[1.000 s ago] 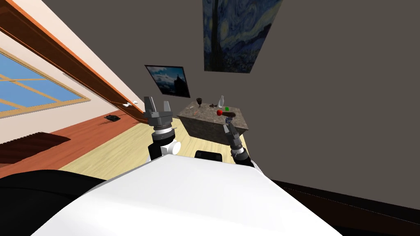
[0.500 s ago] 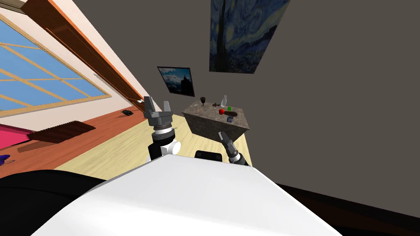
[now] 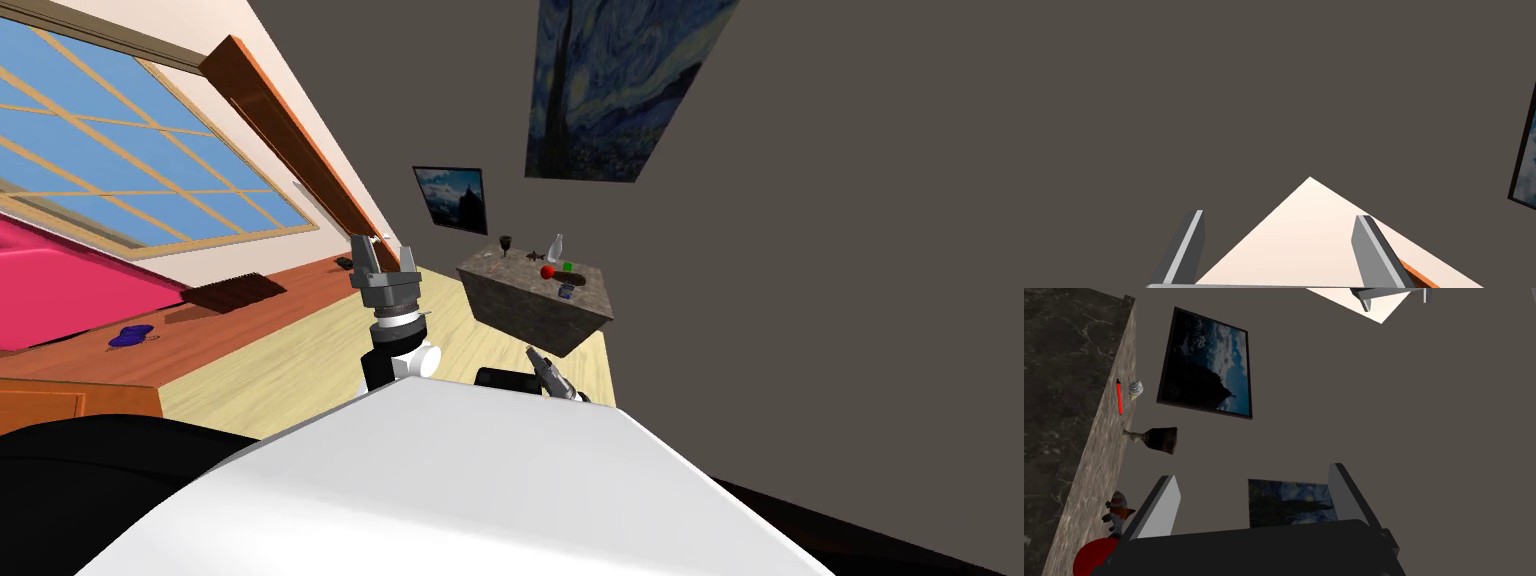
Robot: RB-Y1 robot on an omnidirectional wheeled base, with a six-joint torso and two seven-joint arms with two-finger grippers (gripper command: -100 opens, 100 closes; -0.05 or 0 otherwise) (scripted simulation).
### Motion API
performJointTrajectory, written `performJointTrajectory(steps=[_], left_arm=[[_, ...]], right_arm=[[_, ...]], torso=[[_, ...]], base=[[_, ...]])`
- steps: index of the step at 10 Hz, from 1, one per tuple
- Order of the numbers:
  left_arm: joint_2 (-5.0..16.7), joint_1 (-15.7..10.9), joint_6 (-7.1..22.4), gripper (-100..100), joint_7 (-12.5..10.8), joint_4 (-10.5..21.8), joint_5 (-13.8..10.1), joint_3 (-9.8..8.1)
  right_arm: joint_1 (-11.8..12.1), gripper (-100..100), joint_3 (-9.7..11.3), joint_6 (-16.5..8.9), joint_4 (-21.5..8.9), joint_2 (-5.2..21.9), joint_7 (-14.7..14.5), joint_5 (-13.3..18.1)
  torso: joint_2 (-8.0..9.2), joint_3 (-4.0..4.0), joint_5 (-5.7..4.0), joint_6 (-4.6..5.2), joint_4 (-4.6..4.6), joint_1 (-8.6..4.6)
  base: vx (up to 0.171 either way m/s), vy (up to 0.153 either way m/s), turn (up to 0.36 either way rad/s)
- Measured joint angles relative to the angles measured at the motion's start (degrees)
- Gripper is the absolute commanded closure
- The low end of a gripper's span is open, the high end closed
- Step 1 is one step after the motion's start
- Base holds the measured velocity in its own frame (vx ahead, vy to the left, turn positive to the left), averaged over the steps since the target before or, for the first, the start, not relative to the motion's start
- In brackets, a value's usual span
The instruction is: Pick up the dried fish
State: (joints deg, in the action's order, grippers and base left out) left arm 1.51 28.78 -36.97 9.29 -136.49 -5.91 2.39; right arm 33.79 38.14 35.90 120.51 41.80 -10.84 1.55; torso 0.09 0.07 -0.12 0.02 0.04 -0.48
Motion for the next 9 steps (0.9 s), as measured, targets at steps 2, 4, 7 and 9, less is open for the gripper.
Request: performJointTrajectory(steps=[2,4,7,9], left_arm=[[0.0,0.0,0.0,0,0.0,0.0,0.0,0.0],[0.0,0.0,0.0,0,0.0,0.0,0.0,-0.01],[0.0,0.0,0.0,0,0.0,0.0,0.0,0.0],[0.0,0.0,0.0,0,0.0,0.0,0.0,-0.01]], right_arm=[[0.1,-100,1.0,0.8,-1.6,2.6,-0.6,0.2],[0.1,-100,2.7,1.0,-4.0,5.5,-1.0,0.6],[2.2,-100,5.2,1.8,-6.4,11.7,-2.2,1.4],[2.2,-100,6.1,2.7,-9.4,14.0,-2.7,1.7]], torso=[[-0.15,-0.08,0.02,0.05,-0.02,0.12],[-0.17,-0.1,-0.01,0.04,-0.03,-0.03],[-0.25,-0.14,-0.02,-0.01,-0.05,-0.06],[-0.32,-0.18,0.0,0.06,-0.06,0.04]], base=[[-0.031,-0.048,0.124],[-0.027,-0.074,0.222],[-0.014,-0.077,0.225],[-0.001,-0.048,0.107]])
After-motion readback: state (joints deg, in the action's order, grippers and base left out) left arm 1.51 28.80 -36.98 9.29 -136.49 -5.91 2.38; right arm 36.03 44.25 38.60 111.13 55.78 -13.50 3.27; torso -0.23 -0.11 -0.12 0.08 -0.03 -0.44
